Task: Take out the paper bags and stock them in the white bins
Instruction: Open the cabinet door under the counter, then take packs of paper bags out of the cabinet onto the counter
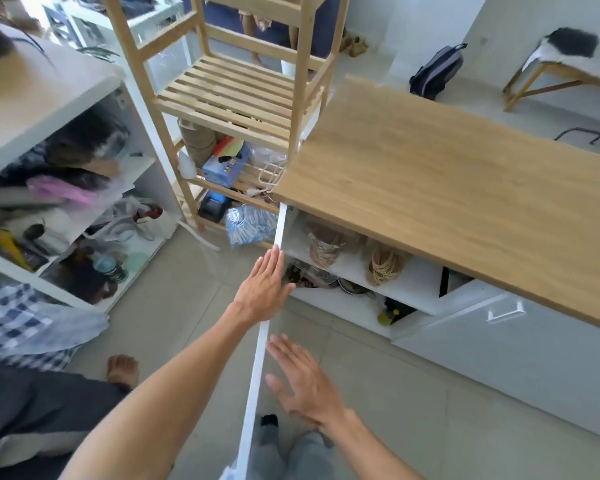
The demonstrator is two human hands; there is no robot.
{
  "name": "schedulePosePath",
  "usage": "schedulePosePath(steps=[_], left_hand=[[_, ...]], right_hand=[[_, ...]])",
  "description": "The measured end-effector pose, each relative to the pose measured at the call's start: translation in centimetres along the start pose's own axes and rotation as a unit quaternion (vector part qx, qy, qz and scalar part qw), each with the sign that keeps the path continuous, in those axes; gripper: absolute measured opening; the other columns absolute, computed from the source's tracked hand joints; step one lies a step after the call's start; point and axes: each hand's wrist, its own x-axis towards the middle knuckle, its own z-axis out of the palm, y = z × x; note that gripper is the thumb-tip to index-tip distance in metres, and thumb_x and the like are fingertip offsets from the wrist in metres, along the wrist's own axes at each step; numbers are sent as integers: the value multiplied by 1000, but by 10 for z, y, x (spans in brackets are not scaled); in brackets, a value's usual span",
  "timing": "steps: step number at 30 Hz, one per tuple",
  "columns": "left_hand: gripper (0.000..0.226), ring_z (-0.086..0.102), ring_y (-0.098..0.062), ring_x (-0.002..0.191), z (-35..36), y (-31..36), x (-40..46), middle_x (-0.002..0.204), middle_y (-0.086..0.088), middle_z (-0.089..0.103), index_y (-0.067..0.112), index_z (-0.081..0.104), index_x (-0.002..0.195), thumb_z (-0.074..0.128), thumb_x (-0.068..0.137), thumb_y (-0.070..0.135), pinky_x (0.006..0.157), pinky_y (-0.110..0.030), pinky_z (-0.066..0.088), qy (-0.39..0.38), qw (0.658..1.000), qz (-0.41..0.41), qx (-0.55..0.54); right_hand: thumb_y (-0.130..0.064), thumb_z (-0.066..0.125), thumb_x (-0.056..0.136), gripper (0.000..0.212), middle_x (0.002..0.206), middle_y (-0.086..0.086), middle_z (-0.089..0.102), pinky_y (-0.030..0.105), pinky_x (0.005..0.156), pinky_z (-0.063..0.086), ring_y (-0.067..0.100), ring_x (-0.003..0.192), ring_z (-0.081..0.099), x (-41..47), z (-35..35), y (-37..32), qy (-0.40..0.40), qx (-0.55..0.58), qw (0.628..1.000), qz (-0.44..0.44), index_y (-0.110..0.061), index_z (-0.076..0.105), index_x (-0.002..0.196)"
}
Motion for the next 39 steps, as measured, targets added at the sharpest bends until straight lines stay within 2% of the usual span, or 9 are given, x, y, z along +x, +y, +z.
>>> schedulePosePath(steps=[6,11,21,24,28,32,35,37,39], left_hand=[[75,31,-43,147,-10,-2,-4,171,-12,-6,4,5,162,44,106,35,118,-48,34,16,991,-78,-108],[76,46,-45,131,-10,-9,1,172,2,1,12,10,163,48,103,39,97,-54,52,47,984,-149,-80],[62,41,-41,139,-1,-25,0,167,-6,26,14,31,153,57,99,33,108,-56,39,146,974,-156,-75],[63,20,-25,155,8,-21,17,169,-5,20,18,31,156,59,100,26,123,-44,21,198,967,-94,-129],[56,34,-16,148,28,-19,81,165,7,31,29,33,155,51,103,40,115,-29,26,133,975,14,-179],[52,49,-22,134,62,-31,170,153,-1,48,23,41,152,48,104,44,107,-33,39,71,963,-33,-258],[33,55,-14,110,94,-41,240,121,6,62,25,53,136,51,105,34,89,-19,43,52,932,-93,-348],[19,53,-11,83,111,-46,284,91,10,60,24,59,120,55,103,33,62,-6,39,77,913,-137,-377],[33,56,-14,86,124,-50,322,102,-1,66,17,62,125,53,103,40,67,-10,42,89,894,-164,-406]], right_hand=[[-45,43,104,43,148,-9,56,13,102,37,-1,129,51,2,-27,30,28,169,964,202,-35,52,145],[-34,53,103,37,132,8,68,35,98,50,24,119,64,15,-75,82,167,333,828,419,-17,61,136],[-37,53,104,34,137,6,65,45,108,50,21,119,63,51,-106,110,227,405,792,397,-25,60,135],[-27,54,105,24,129,7,69,38,98,55,17,107,68,77,-105,126,290,440,761,380,-25,63,128],[-18,54,103,21,121,5,72,42,101,56,18,112,69,118,-96,157,404,477,693,359,-29,65,118],[-22,55,102,37,144,2,61,40,111,48,17,129,59,170,-90,204,395,460,728,321,-24,60,139],[-29,51,104,47,160,-5,45,14,96,47,12,139,48,217,-92,248,382,387,787,292,-25,48,151],[-37,47,104,56,169,-6,28,25,113,41,14,152,32,248,-93,275,376,332,818,281,-24,38,158],[-38,49,102,60,169,-4,28,39,122,31,17,153,31,276,-91,302,382,316,820,285,-24,37,159]])
